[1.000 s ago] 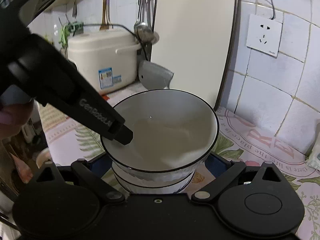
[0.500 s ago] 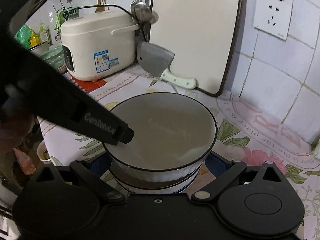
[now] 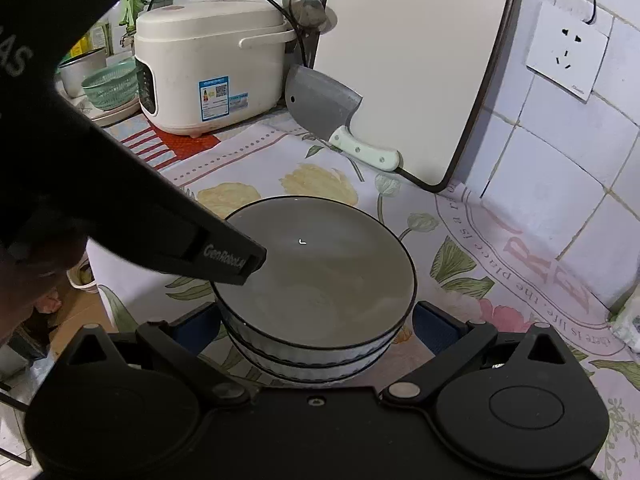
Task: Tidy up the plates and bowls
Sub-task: 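Lower the white bowl into the nested bowls with both grippers, then grip the rim of the three-bowl stack with both grippers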
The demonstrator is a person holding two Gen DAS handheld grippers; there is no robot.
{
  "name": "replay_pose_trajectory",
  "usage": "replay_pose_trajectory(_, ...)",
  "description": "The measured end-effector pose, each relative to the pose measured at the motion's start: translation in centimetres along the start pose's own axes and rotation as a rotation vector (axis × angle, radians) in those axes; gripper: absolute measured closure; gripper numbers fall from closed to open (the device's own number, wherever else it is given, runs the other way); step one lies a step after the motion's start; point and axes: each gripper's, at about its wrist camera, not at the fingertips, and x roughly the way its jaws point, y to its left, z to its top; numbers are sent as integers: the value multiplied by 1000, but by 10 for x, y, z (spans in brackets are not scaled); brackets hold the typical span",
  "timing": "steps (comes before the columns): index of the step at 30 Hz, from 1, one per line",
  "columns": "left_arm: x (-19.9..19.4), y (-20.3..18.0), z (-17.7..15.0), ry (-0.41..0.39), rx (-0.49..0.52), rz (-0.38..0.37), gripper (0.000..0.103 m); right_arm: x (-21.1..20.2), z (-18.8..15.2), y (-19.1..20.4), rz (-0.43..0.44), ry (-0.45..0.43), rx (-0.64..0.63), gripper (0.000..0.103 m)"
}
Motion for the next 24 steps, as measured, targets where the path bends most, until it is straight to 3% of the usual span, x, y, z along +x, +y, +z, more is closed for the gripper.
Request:
replay_pose_trajectory(7,-15,-1,-4,-42,28,-4,85,-25,-13,-1,-41,-104,39,0)
replay_pose_trajectory(12,-37,1,-8,-74,18,-37,72,-55,-21,-4,-59,-215,104,0)
replay_pose_trajectory(16,-61,5,-13,-103,0,-71,69,-85,-29,-3,-62,-319,154,0)
replay_pose_trajectory(20,-83,7,-23,-126,4,-75,69,-121,-45,-12,1,-417,234,0)
replay_pose_trajectory(24,-99,10,-35,-142,2,-83,69,-139,-57,-13,36,-444,298,0)
